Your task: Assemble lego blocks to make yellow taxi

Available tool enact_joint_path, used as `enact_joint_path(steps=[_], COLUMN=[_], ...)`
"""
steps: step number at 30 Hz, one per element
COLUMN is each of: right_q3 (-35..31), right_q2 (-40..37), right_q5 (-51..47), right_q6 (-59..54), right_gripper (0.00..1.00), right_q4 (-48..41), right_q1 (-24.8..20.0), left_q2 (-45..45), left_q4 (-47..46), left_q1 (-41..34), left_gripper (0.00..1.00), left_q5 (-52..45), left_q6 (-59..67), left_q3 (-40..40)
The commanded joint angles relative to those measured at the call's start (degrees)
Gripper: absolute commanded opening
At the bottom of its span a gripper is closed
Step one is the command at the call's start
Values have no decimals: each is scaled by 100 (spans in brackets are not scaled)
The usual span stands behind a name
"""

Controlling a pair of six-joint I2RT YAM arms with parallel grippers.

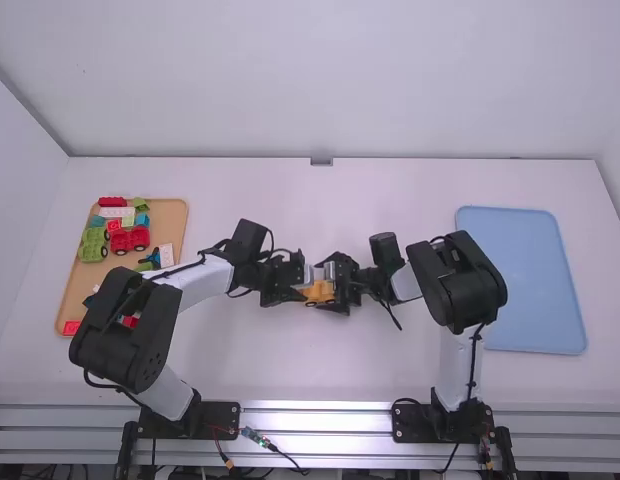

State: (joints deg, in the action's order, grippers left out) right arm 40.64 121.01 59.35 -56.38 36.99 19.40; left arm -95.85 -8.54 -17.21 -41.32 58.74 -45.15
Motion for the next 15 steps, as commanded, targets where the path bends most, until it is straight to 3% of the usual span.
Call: enact_joint_path(steps=[1, 4, 10, 15], right_q3=[-15, -17, -17, -17], right_q2=[382, 623, 651, 651], right_q5=[138, 544, 688, 667], right_q6=[476, 732, 730, 728], right_gripper=[99, 99, 100, 88], right_q4=[278, 774, 761, 761], right_q1=[-20, -151, -293, -219], left_q2=[131, 131, 131, 118], left_q4=[28, 48, 149, 417], left_q1=[-26, -26, -44, -131], left_gripper=[2, 2, 2, 2], left_q5=[-76, 63, 90, 372], left_q6=[-297, -444, -584, -949], left_q3=[-28, -33, -33, -33])
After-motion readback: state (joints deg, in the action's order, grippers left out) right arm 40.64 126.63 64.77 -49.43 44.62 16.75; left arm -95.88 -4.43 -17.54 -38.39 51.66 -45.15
